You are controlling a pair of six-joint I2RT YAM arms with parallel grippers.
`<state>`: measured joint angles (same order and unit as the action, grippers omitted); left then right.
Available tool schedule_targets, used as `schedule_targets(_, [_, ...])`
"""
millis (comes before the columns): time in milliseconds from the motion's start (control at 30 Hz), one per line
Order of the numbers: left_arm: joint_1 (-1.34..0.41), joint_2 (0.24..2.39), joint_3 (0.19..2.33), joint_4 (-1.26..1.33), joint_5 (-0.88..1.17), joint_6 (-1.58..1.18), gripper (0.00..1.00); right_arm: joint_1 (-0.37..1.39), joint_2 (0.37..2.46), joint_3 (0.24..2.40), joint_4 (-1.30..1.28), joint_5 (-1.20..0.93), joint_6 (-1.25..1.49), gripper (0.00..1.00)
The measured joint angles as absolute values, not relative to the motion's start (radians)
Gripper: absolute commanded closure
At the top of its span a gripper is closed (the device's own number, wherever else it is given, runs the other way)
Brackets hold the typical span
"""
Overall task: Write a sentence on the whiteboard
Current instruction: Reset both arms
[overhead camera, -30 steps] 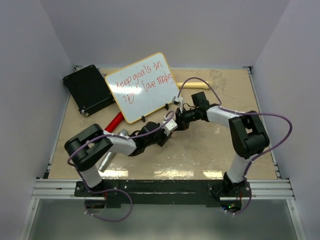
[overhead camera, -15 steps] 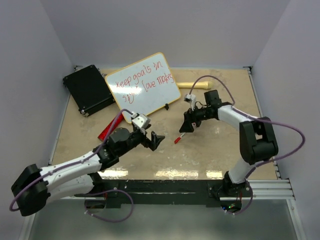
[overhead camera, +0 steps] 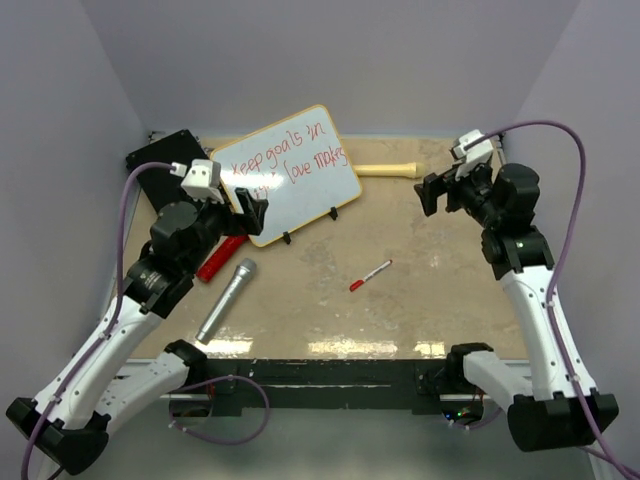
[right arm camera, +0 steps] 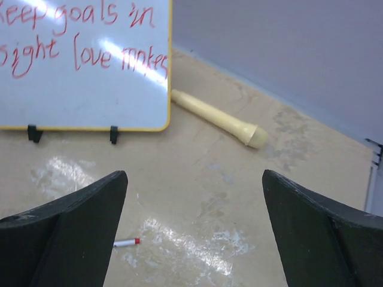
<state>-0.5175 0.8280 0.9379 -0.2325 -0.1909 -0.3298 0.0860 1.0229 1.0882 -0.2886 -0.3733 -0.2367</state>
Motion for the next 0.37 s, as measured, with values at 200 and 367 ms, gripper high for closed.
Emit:
schedule_targets(200, [-0.517, 0.793, 0.934, -0.324, -0.184, -0.327, 0.0, 0.087, 0.903, 1.089, -0.266, -0.172, -0.117, 0.01])
schedule_targets(367, [-0.517, 0.78, 0.934, -0.341, -0.183, -0.319, 0.0, 0.087, 0.891, 1.09, -0.262, -0.087, -0.084, 0.01])
